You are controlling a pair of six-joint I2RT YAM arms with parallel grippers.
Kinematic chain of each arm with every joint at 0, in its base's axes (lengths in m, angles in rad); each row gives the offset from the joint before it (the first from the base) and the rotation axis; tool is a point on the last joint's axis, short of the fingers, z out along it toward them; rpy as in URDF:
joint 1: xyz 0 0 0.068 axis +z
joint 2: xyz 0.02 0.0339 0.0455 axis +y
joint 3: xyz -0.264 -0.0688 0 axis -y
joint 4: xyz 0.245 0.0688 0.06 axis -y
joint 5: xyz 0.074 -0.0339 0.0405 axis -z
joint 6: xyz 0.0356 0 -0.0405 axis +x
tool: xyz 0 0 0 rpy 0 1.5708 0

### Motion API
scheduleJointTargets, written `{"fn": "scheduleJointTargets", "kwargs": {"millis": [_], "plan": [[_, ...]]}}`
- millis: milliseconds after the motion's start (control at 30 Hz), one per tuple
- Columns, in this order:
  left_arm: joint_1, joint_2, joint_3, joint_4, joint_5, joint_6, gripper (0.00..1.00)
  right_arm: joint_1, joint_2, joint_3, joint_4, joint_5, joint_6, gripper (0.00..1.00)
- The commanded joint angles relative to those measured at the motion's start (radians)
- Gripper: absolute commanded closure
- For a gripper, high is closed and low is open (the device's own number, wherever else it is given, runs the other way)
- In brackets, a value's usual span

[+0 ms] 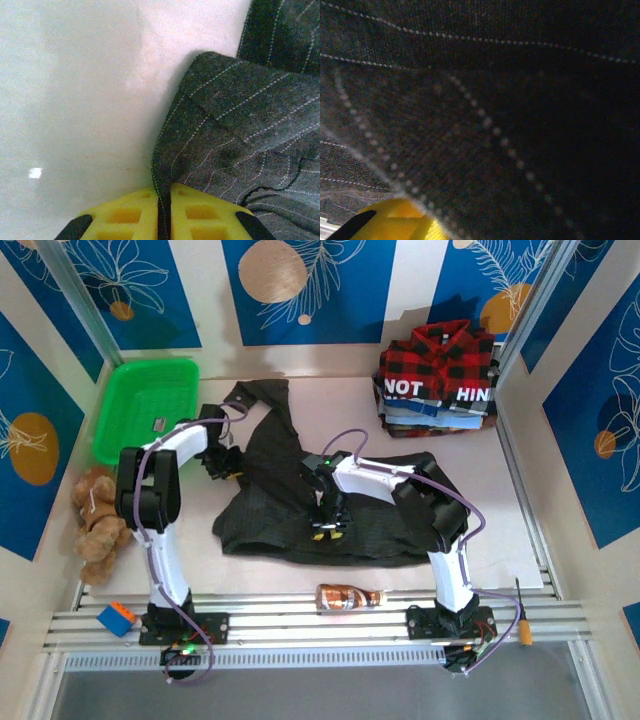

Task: Fold and stack the long sleeve shirts

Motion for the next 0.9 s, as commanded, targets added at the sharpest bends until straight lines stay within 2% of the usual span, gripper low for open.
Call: {"fn": "scheduleJointTargets", "kwargs": {"millis": [0,267,433,467,567,633,700,767,867], "plan": [[-0.006,0.029,0.104,0.020,-0.126,0.143,0.87,-0.005,0.036,-0.046,-0.062,0.056,-0.009,0.65],[-0.054,0.019,0.217,0.063,-0.207,0.278,0.88,0.002,0.037,-0.058,-0.066,0.052,-0.011,0.65],[-0.059,-0.014,0.222,0.089,-0.234,0.278,0.86,0.006,0.044,-0.055,-0.062,0.044,-0.015,0.65],[-0.056,-0.027,0.220,0.079,-0.213,0.260,0.79,0.006,0.044,-0.054,-0.064,0.046,-0.017,0.65],[-0.043,-0.096,0.158,0.062,-0.127,0.188,0.49,0.005,0.042,-0.050,-0.065,0.050,-0.020,0.65],[-0.023,-0.164,0.075,0.037,-0.086,0.108,0.36,0.003,0.041,-0.050,-0.065,0.049,-0.022,0.65],[0.003,-0.233,-0.028,0.057,0.006,0.013,0.29,0.003,0.039,-0.053,-0.059,0.049,-0.022,0.65],[0.016,-0.291,-0.149,0.119,0.098,-0.063,0.27,0.002,0.042,-0.053,-0.055,0.044,-0.023,0.65],[0.041,-0.341,-0.292,0.237,0.190,-0.185,0.33,0.001,0.045,-0.046,-0.055,0.044,-0.028,0.65]]}}
